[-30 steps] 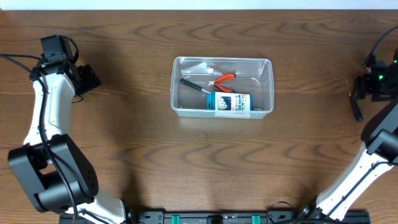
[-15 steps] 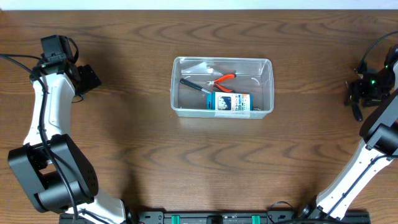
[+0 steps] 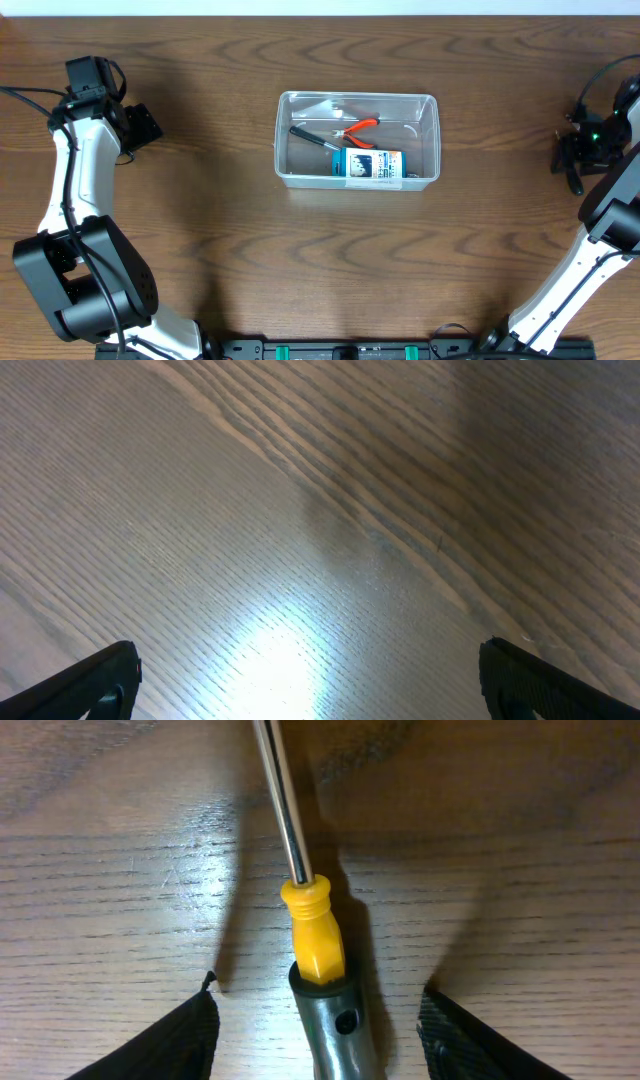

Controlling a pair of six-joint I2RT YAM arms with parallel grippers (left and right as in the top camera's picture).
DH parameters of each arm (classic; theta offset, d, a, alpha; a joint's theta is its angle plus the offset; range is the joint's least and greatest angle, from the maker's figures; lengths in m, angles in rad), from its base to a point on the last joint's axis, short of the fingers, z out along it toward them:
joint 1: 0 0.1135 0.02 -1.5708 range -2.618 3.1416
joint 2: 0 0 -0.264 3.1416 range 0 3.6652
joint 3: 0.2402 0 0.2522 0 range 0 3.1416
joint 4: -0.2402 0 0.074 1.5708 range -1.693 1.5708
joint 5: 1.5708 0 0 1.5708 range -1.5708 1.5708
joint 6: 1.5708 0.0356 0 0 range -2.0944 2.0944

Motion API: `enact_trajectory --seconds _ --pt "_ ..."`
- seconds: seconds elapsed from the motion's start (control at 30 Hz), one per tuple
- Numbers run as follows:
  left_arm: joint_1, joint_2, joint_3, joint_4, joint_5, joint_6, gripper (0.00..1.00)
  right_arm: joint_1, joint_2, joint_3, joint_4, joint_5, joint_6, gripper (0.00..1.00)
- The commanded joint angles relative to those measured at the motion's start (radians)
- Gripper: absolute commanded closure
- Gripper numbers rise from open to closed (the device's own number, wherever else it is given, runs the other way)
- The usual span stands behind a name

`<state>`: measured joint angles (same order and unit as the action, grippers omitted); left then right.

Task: Pack container
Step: 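Lower the right gripper onto the yellow-handled screwdriver and grasp it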

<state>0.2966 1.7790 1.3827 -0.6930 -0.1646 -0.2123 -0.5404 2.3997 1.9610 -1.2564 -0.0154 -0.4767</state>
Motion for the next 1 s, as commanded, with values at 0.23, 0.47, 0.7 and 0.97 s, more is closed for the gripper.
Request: enact_trajectory --seconds 0.23,0.47,0.7,0.97 --pt "0.002 0.009 0.022 -0.003 -0.012 -0.002 0.02 0.007 0.031 -0.039 -0.001 -0.005 0.029 0.57" --pt "0.002 0.009 0.022 -0.003 -0.012 -0.002 0.02 0.007 0.031 -0.039 -0.005 0.008 0.054 0.85" --pt "0.002 0.009 0.022 -0.003 -0.012 -0.002 0.02 0.016 0.031 -0.031 -0.008 0.008 0.070 0.99" --pt "0.002 0.009 0.022 -0.003 -0.012 -0.002 0.02 0.055 0.021 0.130 -0.079 -0.017 0.080 0.99"
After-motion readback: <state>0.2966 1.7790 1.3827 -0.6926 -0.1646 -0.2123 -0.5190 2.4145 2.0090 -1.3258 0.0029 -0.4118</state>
